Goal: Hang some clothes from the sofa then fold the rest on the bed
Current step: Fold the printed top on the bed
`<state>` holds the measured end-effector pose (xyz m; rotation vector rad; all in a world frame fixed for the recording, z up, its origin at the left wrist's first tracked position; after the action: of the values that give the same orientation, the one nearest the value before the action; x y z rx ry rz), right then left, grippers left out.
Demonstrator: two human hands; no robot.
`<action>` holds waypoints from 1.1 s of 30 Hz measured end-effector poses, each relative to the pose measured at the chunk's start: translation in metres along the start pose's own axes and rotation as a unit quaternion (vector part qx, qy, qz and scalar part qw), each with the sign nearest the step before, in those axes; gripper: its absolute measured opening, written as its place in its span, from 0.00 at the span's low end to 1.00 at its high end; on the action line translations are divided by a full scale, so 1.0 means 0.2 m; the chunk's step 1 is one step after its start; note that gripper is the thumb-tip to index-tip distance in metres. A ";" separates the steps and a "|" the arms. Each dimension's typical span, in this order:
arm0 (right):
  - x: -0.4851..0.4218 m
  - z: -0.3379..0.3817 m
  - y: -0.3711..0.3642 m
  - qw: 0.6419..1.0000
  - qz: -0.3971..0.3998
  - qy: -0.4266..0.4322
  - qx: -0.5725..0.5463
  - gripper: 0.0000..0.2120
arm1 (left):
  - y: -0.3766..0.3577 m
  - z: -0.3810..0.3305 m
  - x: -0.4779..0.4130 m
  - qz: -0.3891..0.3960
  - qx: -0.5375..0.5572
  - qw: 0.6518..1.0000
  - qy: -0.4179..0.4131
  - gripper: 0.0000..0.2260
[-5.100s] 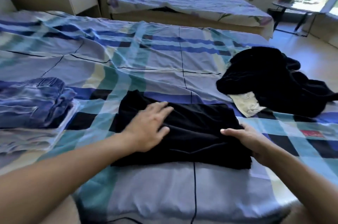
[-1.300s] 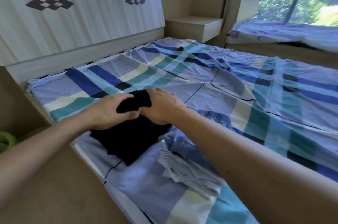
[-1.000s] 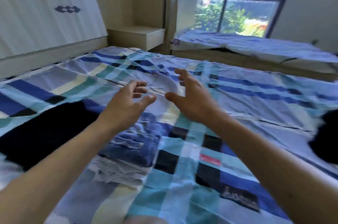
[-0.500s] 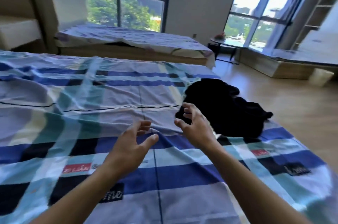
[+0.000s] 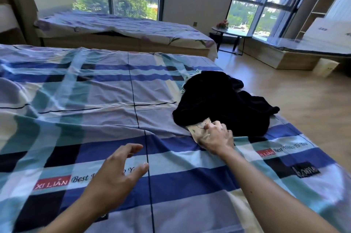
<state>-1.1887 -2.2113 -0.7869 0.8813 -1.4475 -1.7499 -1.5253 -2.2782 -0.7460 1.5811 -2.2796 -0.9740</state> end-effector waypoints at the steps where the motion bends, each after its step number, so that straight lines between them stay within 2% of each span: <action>1: -0.02 0.01 0.00 1.000 -0.022 0.003 0.010 0.17 | -0.01 0.00 0.01 0.005 -0.006 1.000 0.001 0.18; 5: -0.01 0.05 -0.01 0.996 -0.081 0.038 0.020 0.13 | -0.01 -0.01 0.04 0.019 -0.029 0.999 0.003 0.17; 10: 0.03 0.07 0.17 0.982 -0.122 0.056 -0.135 0.07 | 0.00 -0.05 0.06 0.014 -0.027 1.000 0.004 0.17; 14: 0.17 0.25 0.32 0.962 -0.084 0.112 -0.236 0.07 | -0.02 -0.05 0.05 0.022 0.013 1.000 0.018 0.13; 16: 0.28 0.35 0.39 0.941 -0.026 0.122 -0.316 0.06 | -0.02 -0.03 0.05 0.005 0.118 0.991 0.064 0.07; 18: 0.45 0.45 0.47 0.908 0.038 0.167 -0.383 0.06 | -0.02 -0.02 0.04 -0.032 0.272 0.952 0.137 0.12; 20: 0.70 0.60 0.52 0.867 0.128 0.265 -0.402 0.08 | -0.02 -0.02 0.06 -0.054 0.409 0.883 0.225 0.24; 22: 0.97 0.73 0.54 0.812 0.240 0.371 -0.382 0.05 | -0.01 -0.03 0.05 -0.031 0.525 0.806 0.272 0.33; 23: 1.08 0.77 0.52 0.781 0.294 0.410 -0.367 0.02 | 0.01 -0.02 0.06 -0.017 0.552 0.782 0.289 0.34; 24: 1.16 0.79 0.52 0.760 0.331 0.436 -0.351 0.02 | 0.02 -0.02 0.07 0.000 0.553 0.781 0.290 0.31; 26: 1.23 0.80 0.50 0.725 0.383 0.459 -0.341 0.03 | 0.05 0.00 0.08 0.050 0.499 0.830 0.244 0.19; 28: 1.18 0.78 0.50 0.711 0.412 0.423 -0.382 0.03 | 0.06 0.00 0.10 0.074 0.416 0.888 0.184 0.12; 29: 1.11 0.76 0.49 0.727 0.388 0.401 -0.401 0.03 | 0.09 0.00 0.10 0.070 0.369 0.912 0.166 0.13; 31: 0.93 0.68 0.48 0.800 0.264 0.370 -0.391 0.07 | 0.16 -0.02 0.10 0.046 0.277 0.950 0.134 0.15; 33: 0.78 0.59 0.42 0.874 0.169 0.346 -0.297 0.20 | 0.24 -0.03 0.09 0.038 0.198 0.972 0.121 0.16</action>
<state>-1.3633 -2.2930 -0.6975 0.7389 -0.5002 -1.2845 -1.5655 -2.2859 -0.7162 1.6291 -2.4370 -0.2922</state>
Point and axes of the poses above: each hand's wrist, its own x-axis away from the middle knuckle, its own y-axis out of the back of the hand, z = x × y, the point moved 6 cm from there along -x, towards the middle knuckle, and after that the axes turned 10 degrees about -y, right-handed, at the moved point
